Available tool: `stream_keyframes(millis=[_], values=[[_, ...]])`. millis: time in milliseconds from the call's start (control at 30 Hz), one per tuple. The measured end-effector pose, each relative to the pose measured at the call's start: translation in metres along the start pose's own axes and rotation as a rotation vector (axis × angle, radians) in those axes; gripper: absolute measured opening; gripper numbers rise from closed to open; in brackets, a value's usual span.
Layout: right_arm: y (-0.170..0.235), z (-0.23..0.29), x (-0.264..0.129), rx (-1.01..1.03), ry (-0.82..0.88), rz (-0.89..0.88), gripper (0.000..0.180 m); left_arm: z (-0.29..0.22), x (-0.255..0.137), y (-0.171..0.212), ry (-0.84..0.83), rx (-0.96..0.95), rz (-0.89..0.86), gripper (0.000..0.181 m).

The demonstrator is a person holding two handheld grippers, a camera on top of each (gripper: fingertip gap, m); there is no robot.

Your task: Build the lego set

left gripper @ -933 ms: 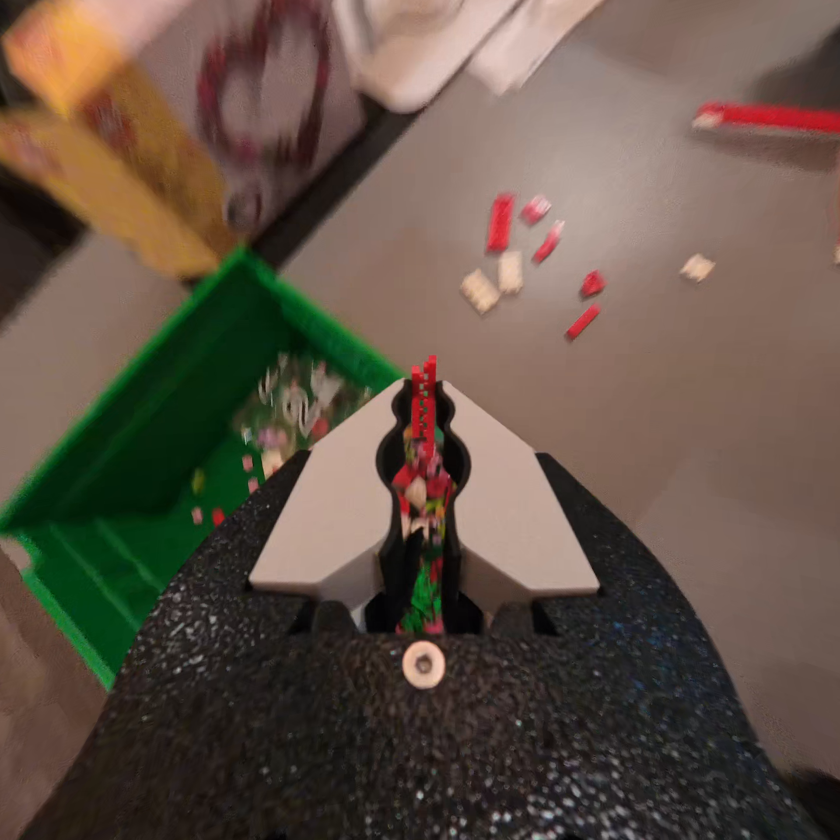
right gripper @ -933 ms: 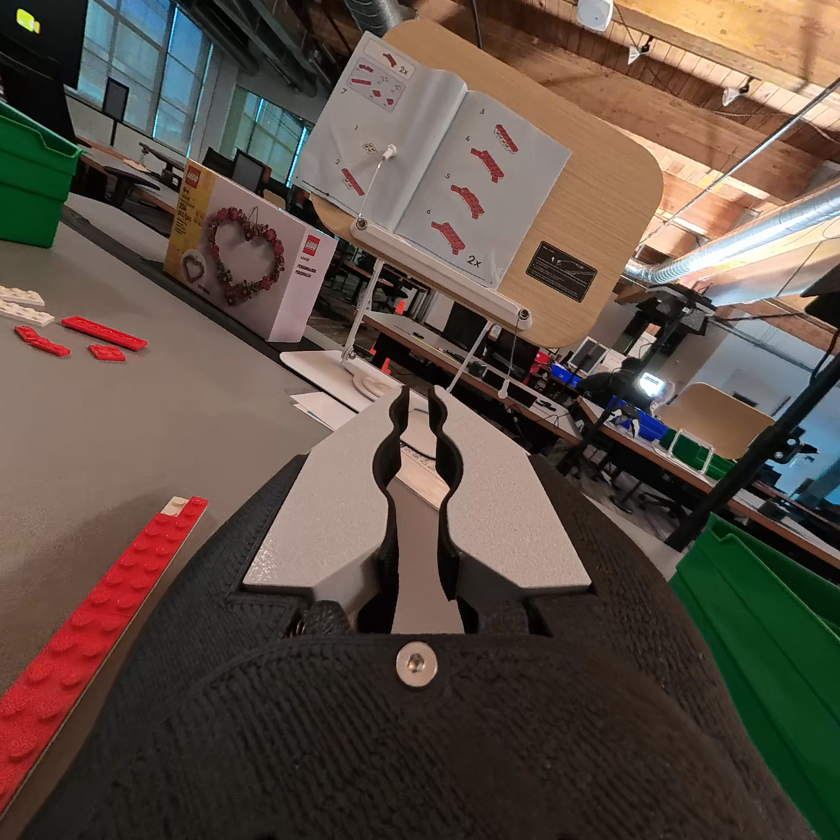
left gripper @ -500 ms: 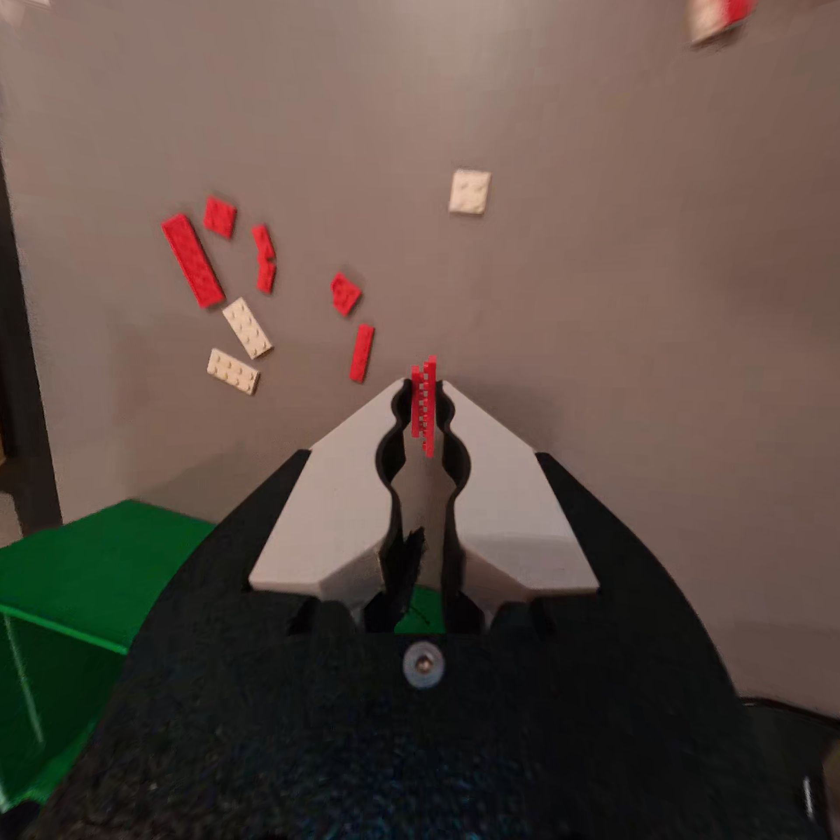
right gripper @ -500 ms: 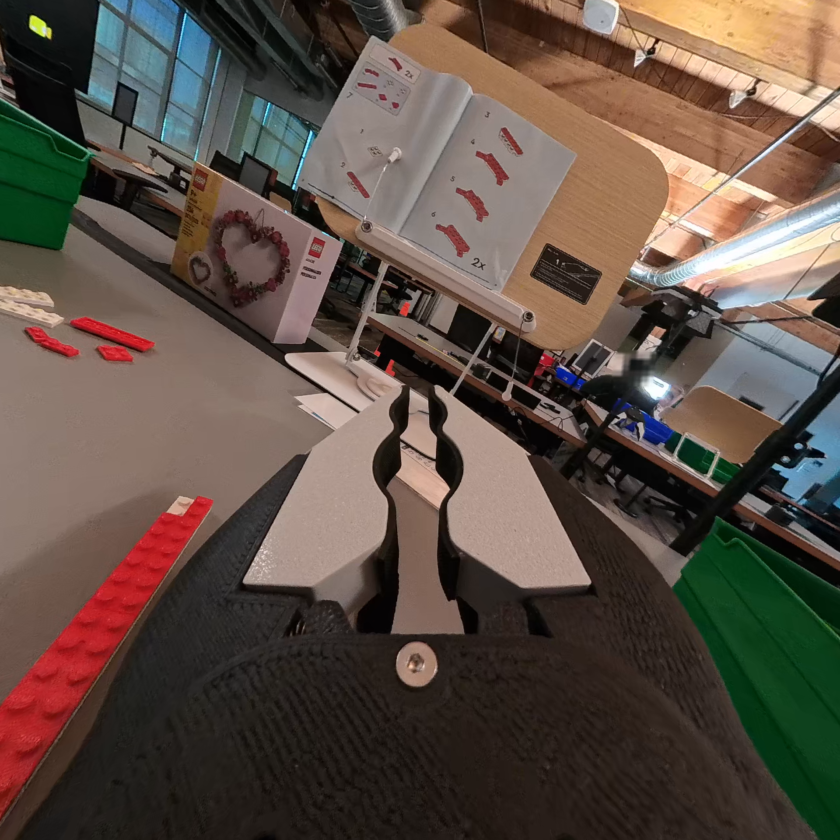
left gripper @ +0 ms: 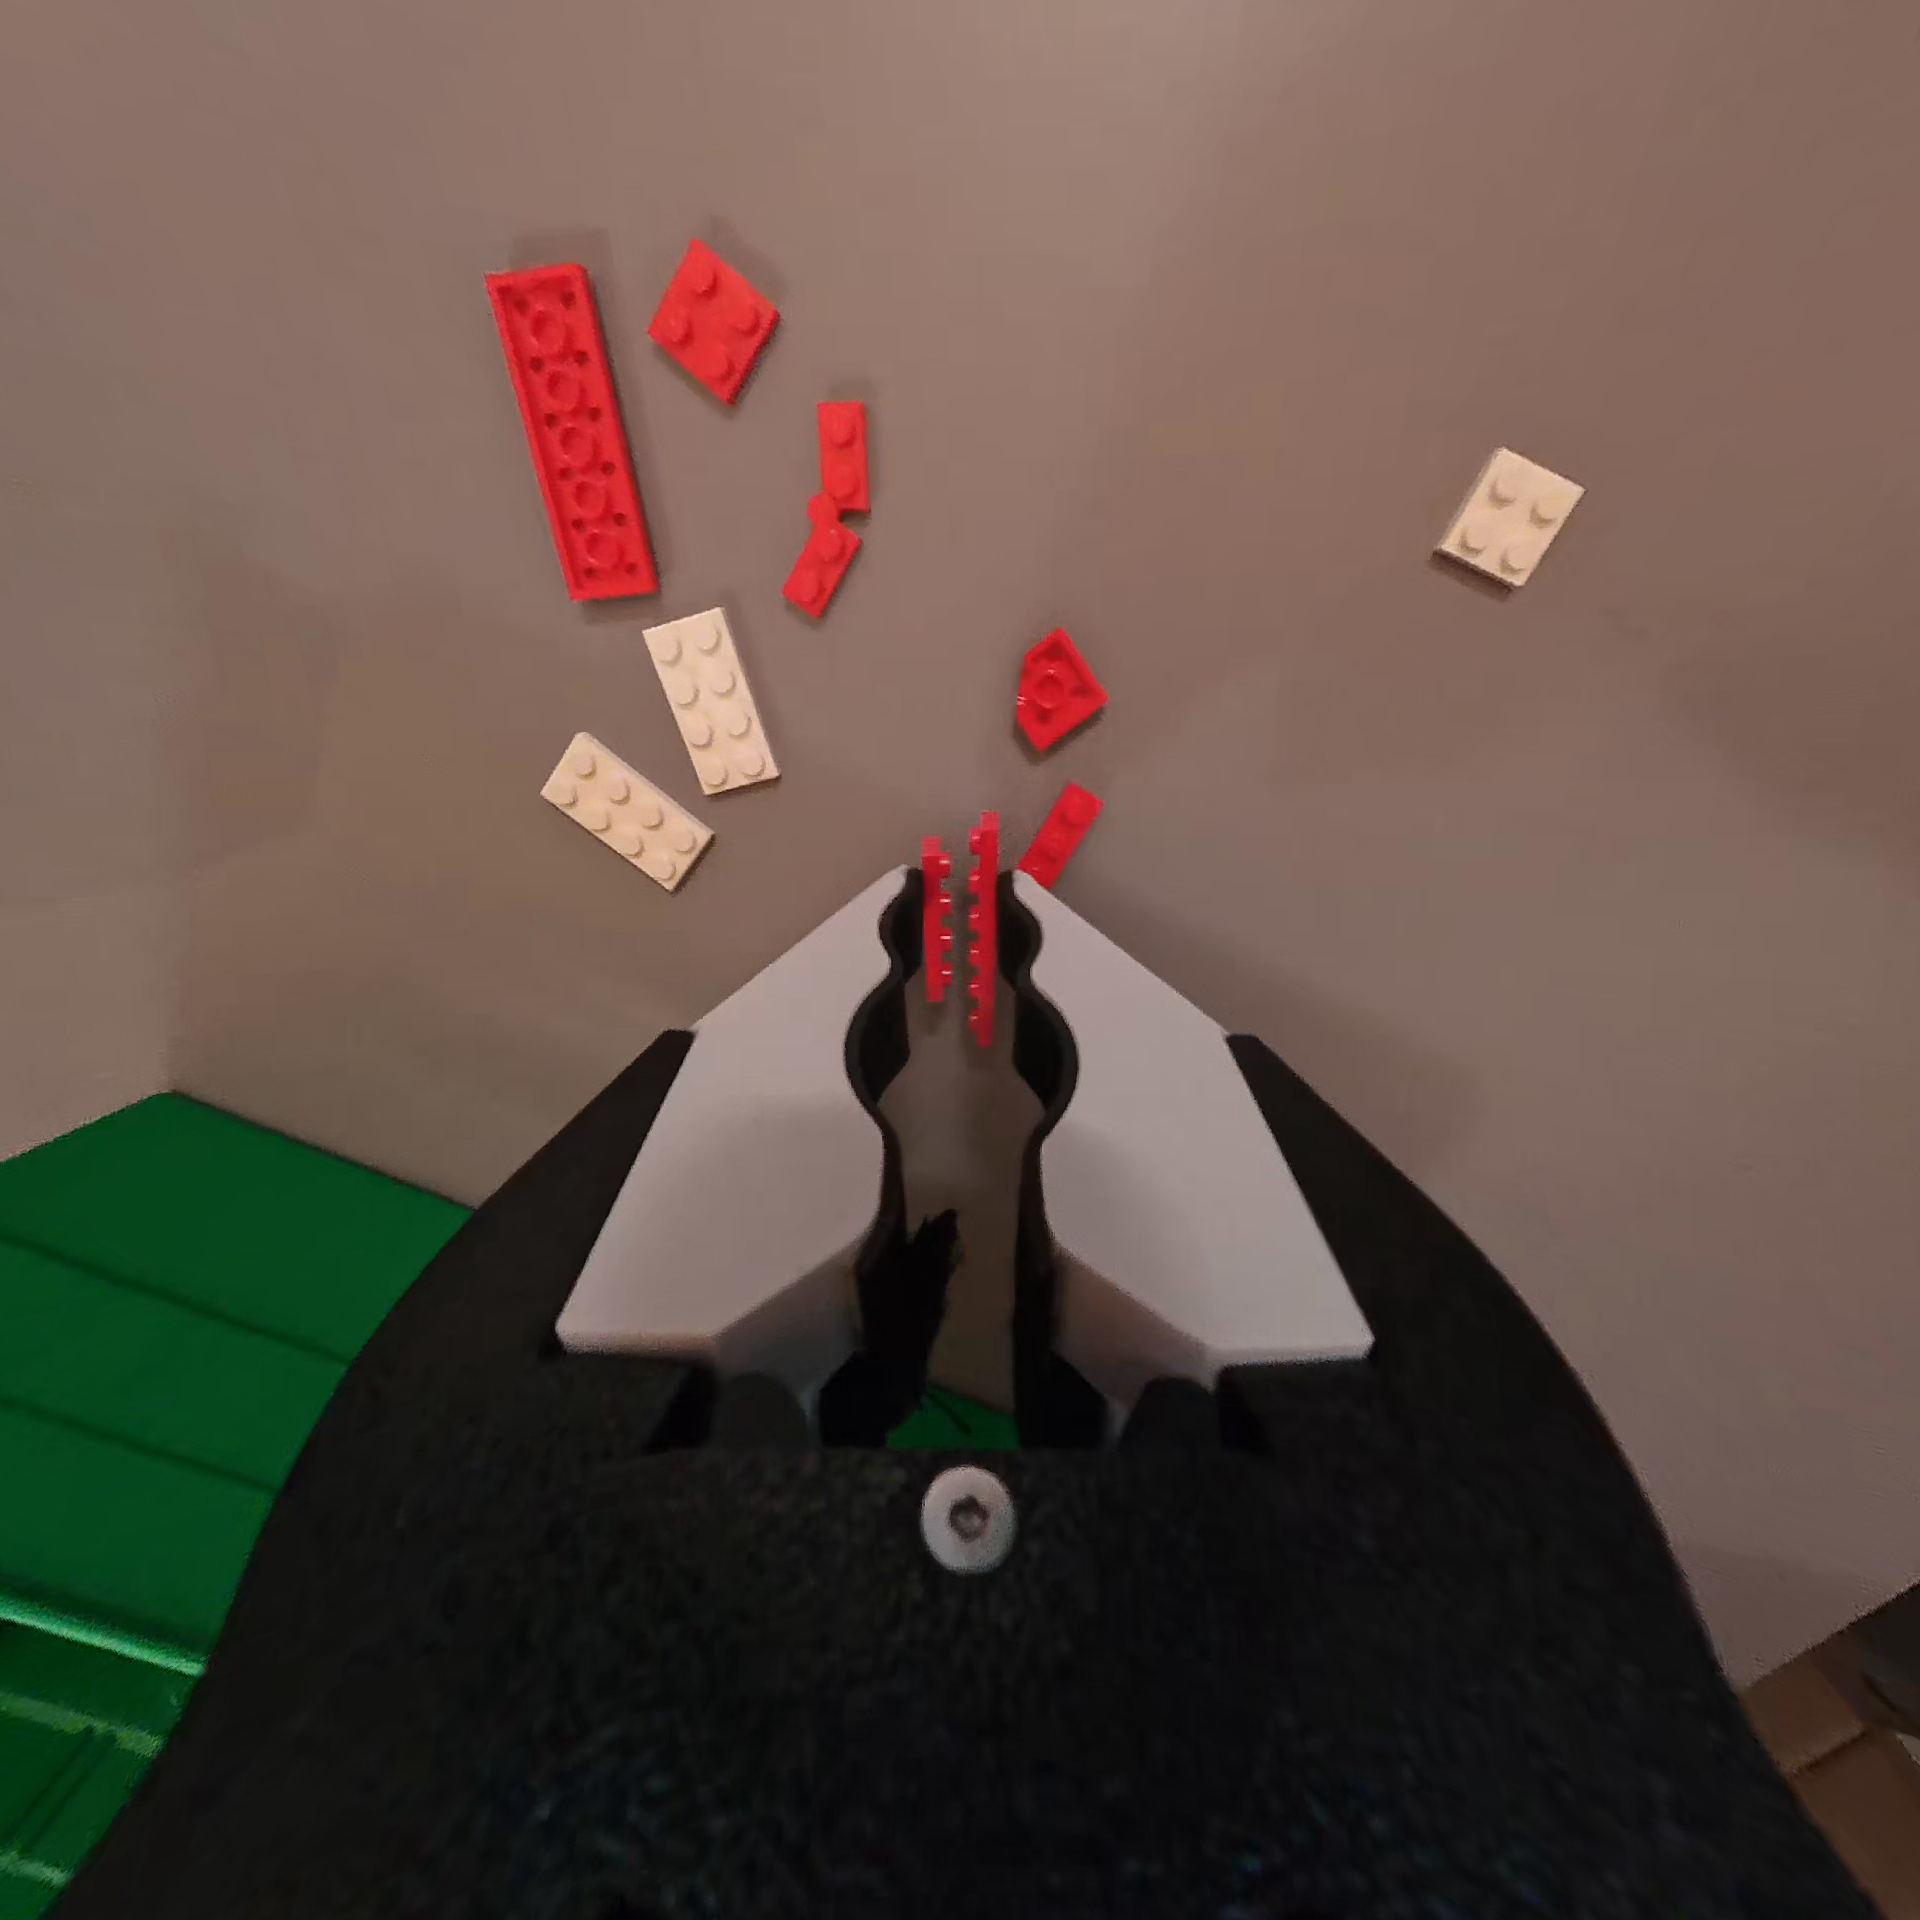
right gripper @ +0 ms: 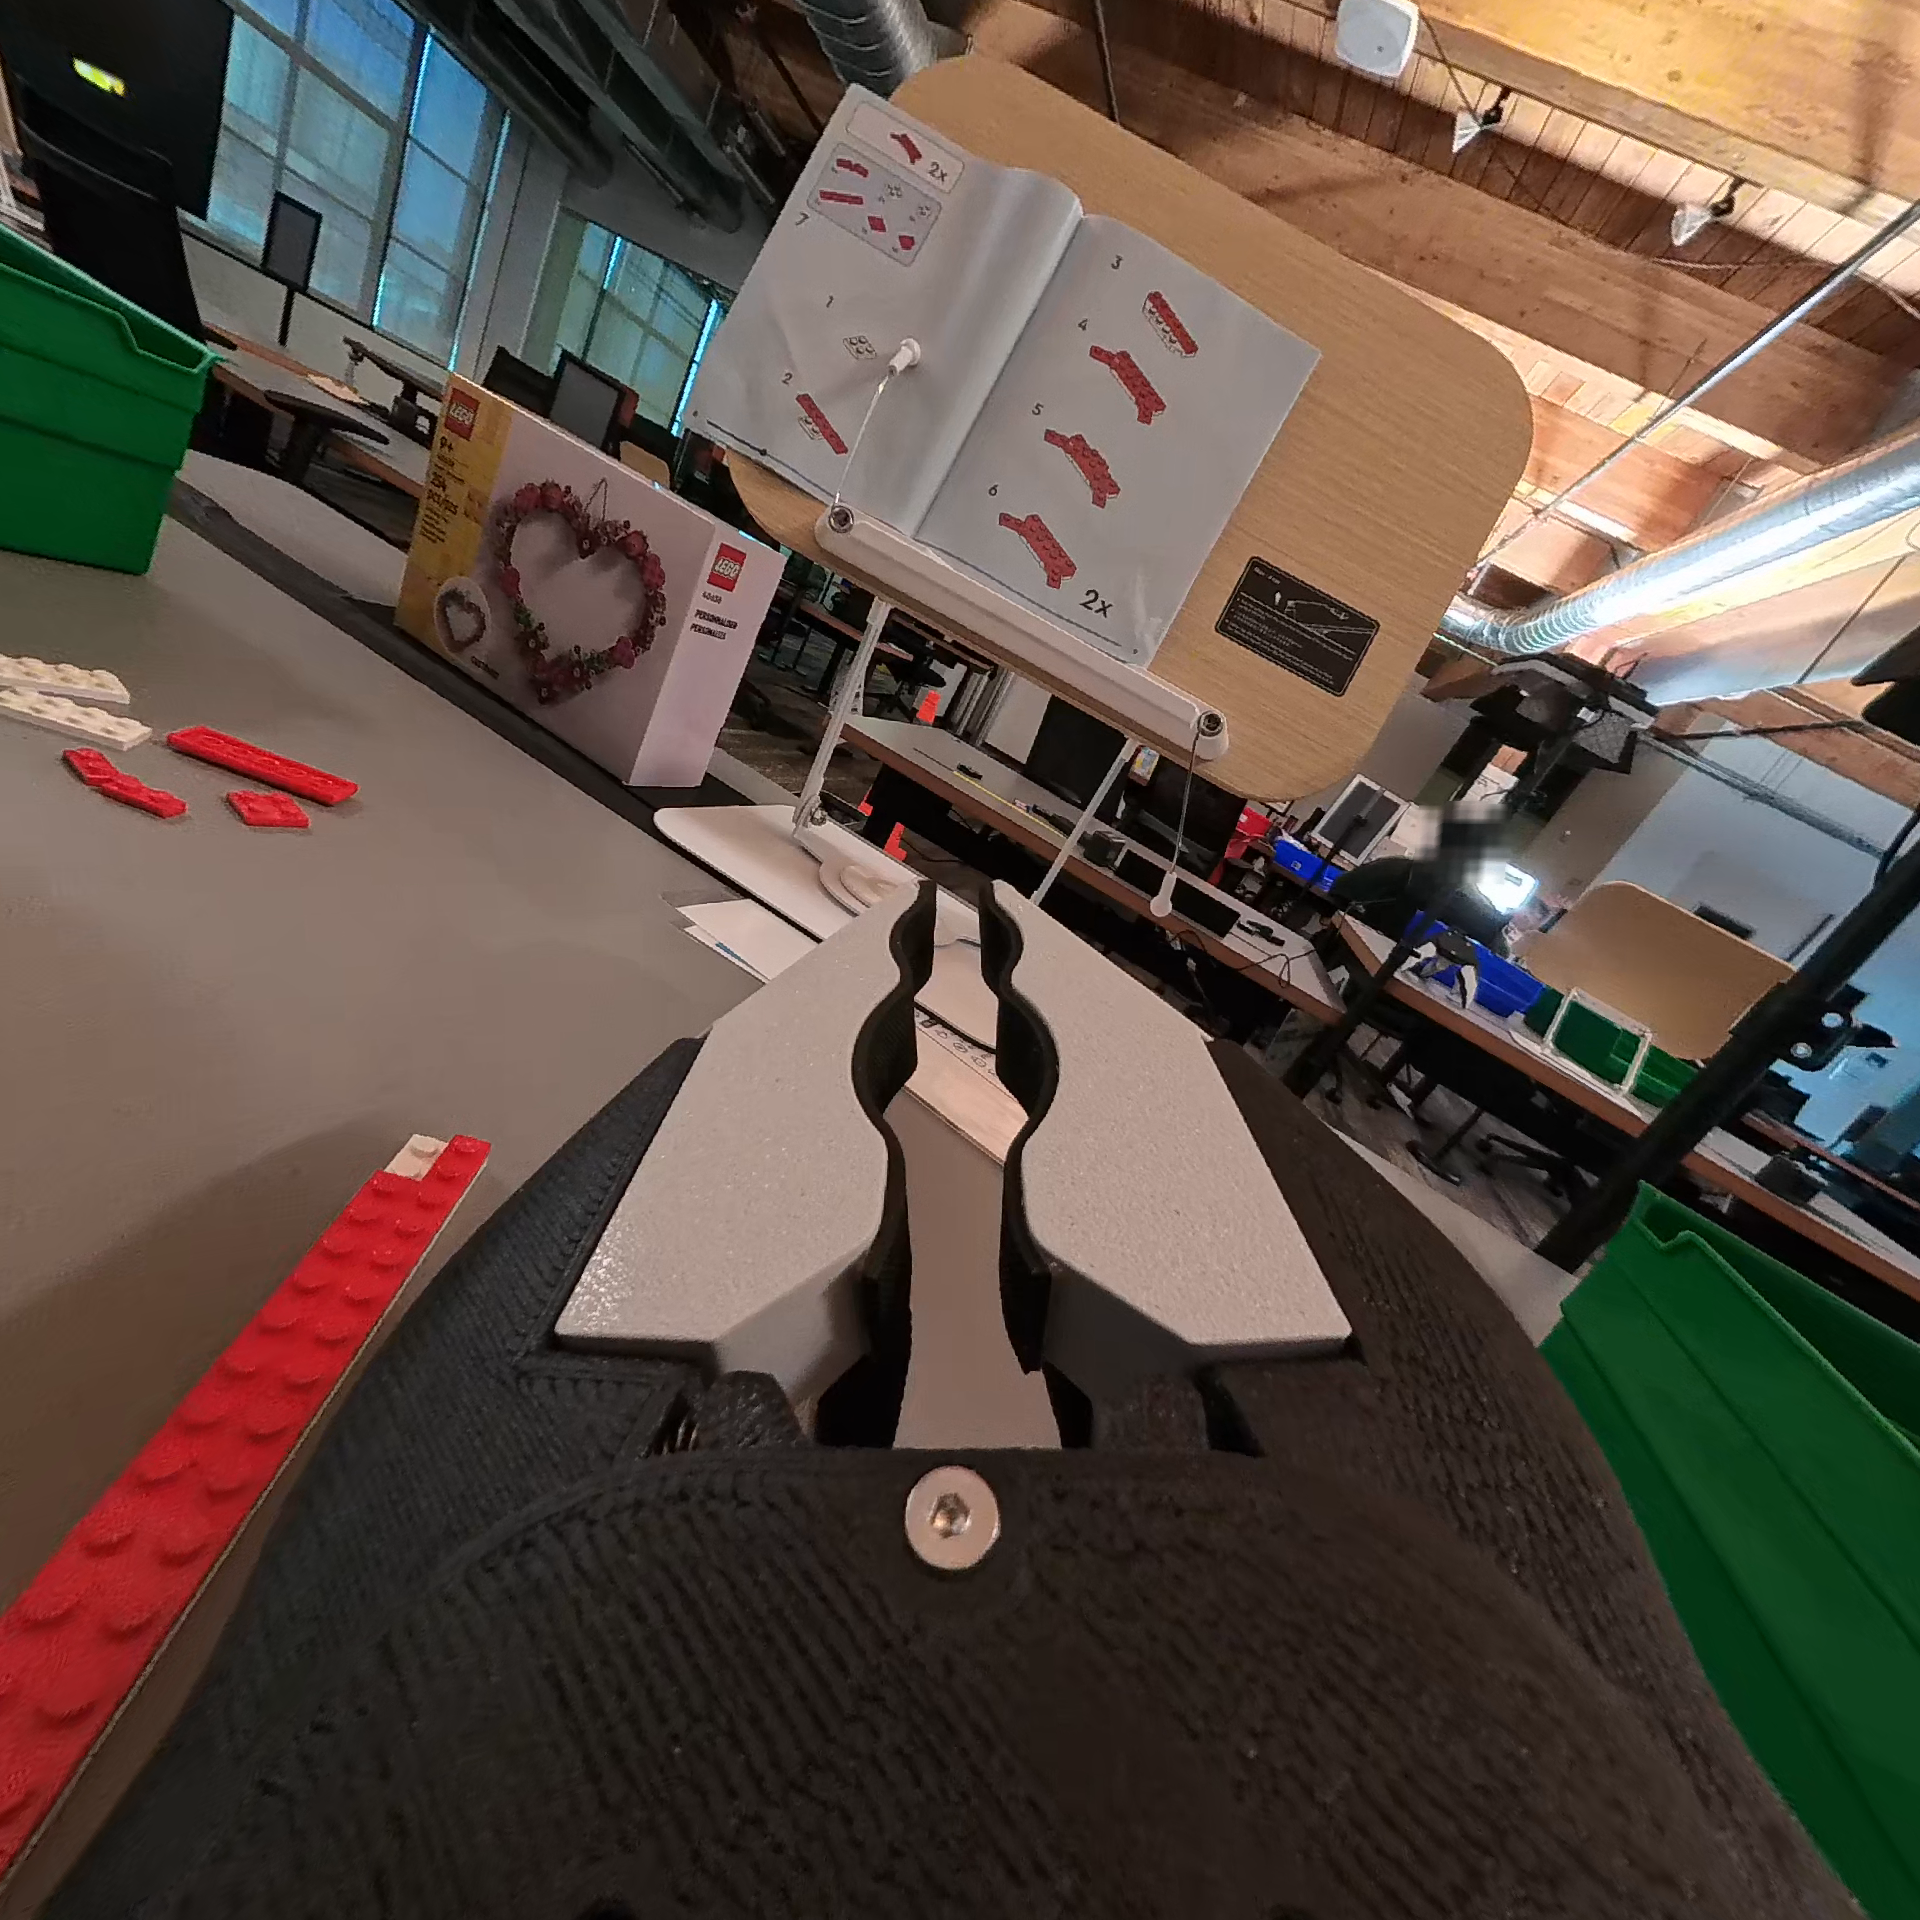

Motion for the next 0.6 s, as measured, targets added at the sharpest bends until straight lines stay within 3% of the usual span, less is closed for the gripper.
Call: stream_keyframes(millis=[433,600], values=[[0.000,0.001,0.000,-0.006,-0.006,0.001,0.006,0.013,-0.012,0.005,0.062,-0.150,-0.134,0.031],[0.000,0.001,0.000,-0.001,-0.009,-0.003,0.006,0.015,-0.061,0.016,-0.032,-0.142,-0.219,0.031]])
Point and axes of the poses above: each gripper's, where its closed fingertips meet, x out along the fingers, y out of its underside, z = x × y across the jaws, the point moved 5 cm from there along -x, back along the fingers, and after that the axes turned 12 degrees about x, right-handed, at the moved point
